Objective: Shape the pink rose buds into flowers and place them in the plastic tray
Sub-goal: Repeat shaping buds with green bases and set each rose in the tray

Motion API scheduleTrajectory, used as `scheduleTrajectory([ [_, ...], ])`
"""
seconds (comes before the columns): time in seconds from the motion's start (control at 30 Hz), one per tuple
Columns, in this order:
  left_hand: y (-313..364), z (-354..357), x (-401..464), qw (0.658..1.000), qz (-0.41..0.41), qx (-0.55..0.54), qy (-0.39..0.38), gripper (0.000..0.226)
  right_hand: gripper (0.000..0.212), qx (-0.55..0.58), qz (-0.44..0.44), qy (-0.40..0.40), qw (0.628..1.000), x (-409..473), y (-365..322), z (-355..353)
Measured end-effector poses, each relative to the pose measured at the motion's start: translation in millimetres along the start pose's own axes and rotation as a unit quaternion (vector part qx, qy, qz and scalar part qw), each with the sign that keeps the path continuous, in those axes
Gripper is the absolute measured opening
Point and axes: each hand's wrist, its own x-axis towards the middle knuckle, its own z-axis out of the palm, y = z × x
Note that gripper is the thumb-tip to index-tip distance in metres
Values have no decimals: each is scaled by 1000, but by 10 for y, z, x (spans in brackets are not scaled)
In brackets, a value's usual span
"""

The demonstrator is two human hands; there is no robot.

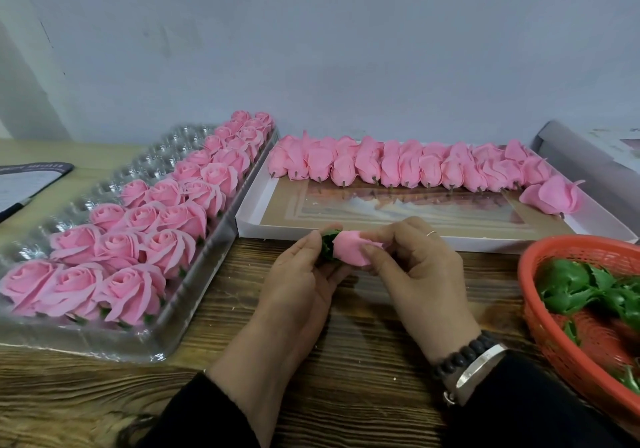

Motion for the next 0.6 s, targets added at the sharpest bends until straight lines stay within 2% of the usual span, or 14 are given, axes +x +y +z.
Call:
scheduleTrajectory([
  [0.2, -28, 27, -31, 1000, -9, 17, -22, 37, 5, -38, -49, -10, 998, -2, -33, 10],
  [0.4, -2, 34, -68, 997, -24, 38, -70, 33, 11, -48, -58, 3, 997, 10, -29, -35],
  [0.47, 28, 19, -82, 988, -22, 99, -118, 37, 13, -44, -55, 5, 997, 22, -13, -64],
  [0.53, 54, -1, -103, 963, 7, 218, -159, 41, 15, -44, -50, 7, 998, 41, -8, -87],
  [0.57, 55, -15, -101, 936, 48, 314, -151, 47, 14, -44, -49, 7, 998, 50, -10, -93],
  [0.6, 46, -29, -92, 892, 97, 421, -131, 54, 14, -45, -51, 6, 998, 56, -13, -96],
])
